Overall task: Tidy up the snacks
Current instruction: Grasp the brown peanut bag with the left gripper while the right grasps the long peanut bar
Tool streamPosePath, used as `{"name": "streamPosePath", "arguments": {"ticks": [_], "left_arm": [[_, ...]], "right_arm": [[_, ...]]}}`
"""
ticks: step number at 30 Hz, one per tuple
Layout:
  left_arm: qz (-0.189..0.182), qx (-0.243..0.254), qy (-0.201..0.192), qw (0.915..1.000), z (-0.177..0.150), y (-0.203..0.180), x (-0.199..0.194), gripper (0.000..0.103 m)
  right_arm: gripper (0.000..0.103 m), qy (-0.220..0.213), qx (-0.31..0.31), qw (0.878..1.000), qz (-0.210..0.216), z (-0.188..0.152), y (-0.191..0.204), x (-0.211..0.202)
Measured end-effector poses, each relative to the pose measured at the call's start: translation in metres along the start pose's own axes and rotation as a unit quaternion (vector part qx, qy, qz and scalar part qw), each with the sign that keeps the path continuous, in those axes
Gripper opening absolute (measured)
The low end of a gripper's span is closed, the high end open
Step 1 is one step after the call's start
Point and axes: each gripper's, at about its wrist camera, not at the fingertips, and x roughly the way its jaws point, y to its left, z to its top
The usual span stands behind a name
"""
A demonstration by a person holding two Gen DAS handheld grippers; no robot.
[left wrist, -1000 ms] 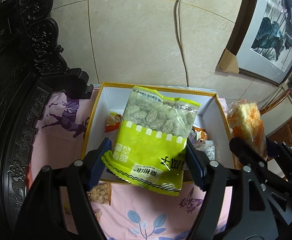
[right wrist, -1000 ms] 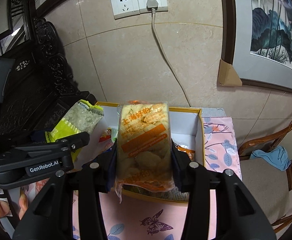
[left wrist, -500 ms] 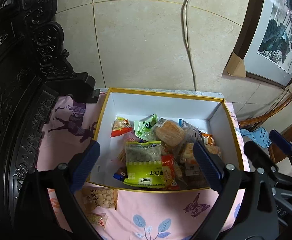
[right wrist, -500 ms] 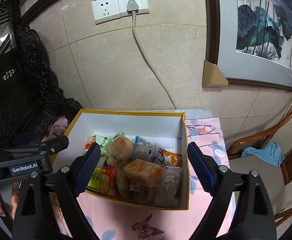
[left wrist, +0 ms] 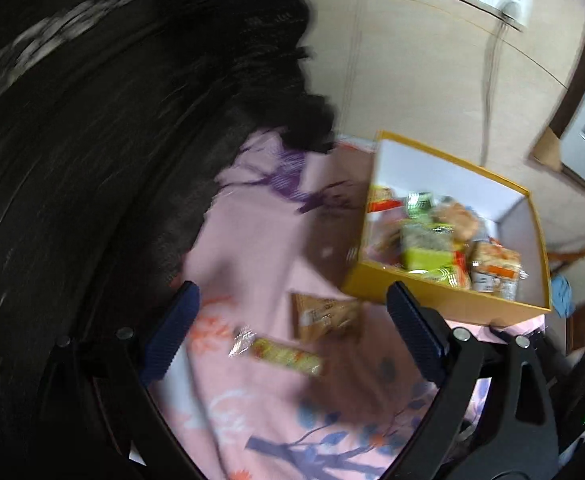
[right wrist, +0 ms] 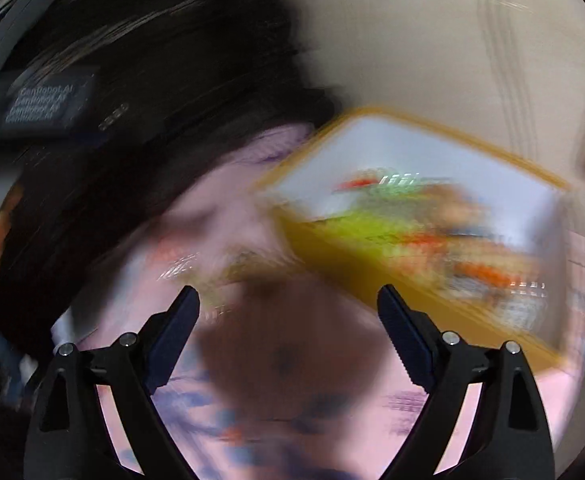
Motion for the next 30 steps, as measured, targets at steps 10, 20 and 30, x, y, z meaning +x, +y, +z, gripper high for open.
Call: {"name": "streamPosePath", "arguments": {"ticks": [10,20,30], "left_arm": [[0.043,-0.041,-0.009,0.9982,-0.008,0.048,-0.005,0.096],[0.029,-0.053,0.026,0.9978,-0.010,0.047,0.043,0.096],[-0.015,-0.062,0.140,0.9881,-0.051,-0.004,0.154,0.096]], "right_arm": [[0.085,0.129,-0.163,0.978,0.027,0.004,0.086,0.157],[0.030,0.146,-0.140,0.979,-0.003,-0.011,0.065,0.169],[0.030,0.149,-0.092,0.984,-0.025,-0.070,0.021,0.110]]}}
